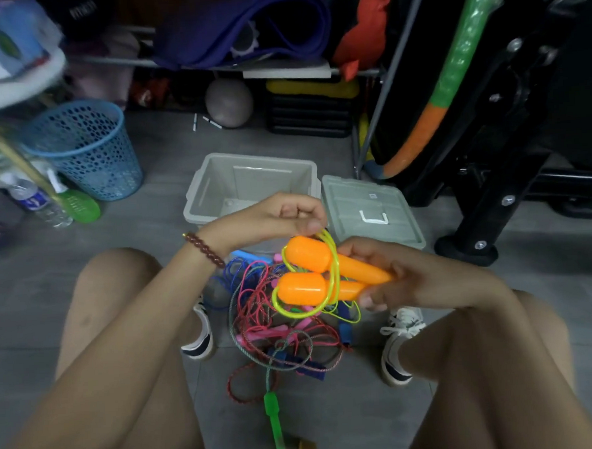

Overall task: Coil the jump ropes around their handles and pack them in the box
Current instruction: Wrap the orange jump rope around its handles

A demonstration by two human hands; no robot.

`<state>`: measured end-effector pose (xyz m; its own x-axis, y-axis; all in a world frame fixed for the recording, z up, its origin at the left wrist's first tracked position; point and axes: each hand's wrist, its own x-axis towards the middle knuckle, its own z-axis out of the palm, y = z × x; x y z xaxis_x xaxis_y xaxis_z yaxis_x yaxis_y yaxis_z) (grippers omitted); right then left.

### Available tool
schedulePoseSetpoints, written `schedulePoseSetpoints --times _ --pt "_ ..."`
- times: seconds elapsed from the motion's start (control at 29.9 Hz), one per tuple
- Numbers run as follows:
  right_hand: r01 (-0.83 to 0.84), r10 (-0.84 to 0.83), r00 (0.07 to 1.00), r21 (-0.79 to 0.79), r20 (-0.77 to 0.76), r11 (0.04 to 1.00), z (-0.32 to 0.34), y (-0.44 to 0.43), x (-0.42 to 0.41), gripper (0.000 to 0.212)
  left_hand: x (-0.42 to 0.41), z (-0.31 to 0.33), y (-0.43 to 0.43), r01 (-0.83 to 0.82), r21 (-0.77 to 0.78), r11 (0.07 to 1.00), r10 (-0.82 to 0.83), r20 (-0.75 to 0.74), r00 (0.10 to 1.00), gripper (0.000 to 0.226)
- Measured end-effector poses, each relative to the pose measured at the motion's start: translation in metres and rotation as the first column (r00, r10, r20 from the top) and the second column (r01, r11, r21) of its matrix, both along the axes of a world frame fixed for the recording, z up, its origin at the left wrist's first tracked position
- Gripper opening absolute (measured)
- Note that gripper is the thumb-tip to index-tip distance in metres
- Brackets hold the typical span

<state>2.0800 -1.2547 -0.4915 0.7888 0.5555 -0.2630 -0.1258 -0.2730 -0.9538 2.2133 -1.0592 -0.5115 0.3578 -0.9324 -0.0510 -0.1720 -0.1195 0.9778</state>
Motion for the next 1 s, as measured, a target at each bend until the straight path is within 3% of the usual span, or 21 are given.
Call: schedulePoseSetpoints --times 0.1,0.2,0.27,0.33,0.4,0.5,0.67,0.77,0.83,1.0 --pt "0.096 -0.098 0.995 0.072 0.022 0.993 0.003 -0.004 -0.003 0.042 -0.001 -0.002 -0.006 -0.048 -0.074 0.996 0.047 -0.006 0.999 0.047" --pt "0.246 -0.253 0.966 0.107 0.057 0.963 0.0 -0.002 -0.004 0.059 -0.007 -0.007 -0.014 -0.227 -0.114 0.967 0.223 -0.054 0.973 0.017" --pt "0.312 -0.327 0.94 0.144 0.095 0.939 -0.004 0.0 -0.003 0.077 -0.016 -0.011 -0.021 -0.329 -0.09 0.94 0.323 -0.082 0.943 0.015" --pt "0.361 -0.384 0.911 0.16 0.151 0.919 -0.006 0.003 0.0 0.085 -0.03 -0.012 -0.029 -0.396 0.011 0.918 0.396 -0.028 0.918 0.034" --pt "0.411 -0.427 0.879 0.119 0.21 0.904 -0.008 0.004 0.004 0.078 -0.041 -0.016 -0.039 -0.435 0.004 0.9 0.434 0.069 0.898 0.045" --pt "0.47 -0.452 0.844 0.011 0.287 0.883 -0.012 0.003 0.007 0.071 -0.046 -0.021 -0.046 -0.473 -0.031 0.88 0.474 0.061 0.878 0.042" --pt "0.543 -0.498 0.788 -0.026 0.362 0.839 -0.018 0.006 0.011 0.058 -0.043 -0.024 -0.039 -0.431 0.049 0.901 0.431 -0.211 0.877 0.034" --pt "0.644 -0.568 0.703 -0.043 0.429 0.764 -0.026 0.005 0.018 0.049 -0.04 -0.018 -0.036 -0.432 -0.019 0.902 0.394 -0.376 0.839 0.029" --pt "0.672 -0.605 0.676 -0.016 0.421 0.74 -0.027 0.007 0.021 0.046 -0.039 -0.015 -0.034 -0.444 -0.063 0.894 0.383 -0.407 0.829 0.024" --pt "0.767 -0.65 0.543 0.001 0.532 0.642 -0.028 0.027 0.025 0.042 -0.038 -0.017 -0.035 -0.612 -0.065 0.788 0.552 -0.365 0.75 0.023"
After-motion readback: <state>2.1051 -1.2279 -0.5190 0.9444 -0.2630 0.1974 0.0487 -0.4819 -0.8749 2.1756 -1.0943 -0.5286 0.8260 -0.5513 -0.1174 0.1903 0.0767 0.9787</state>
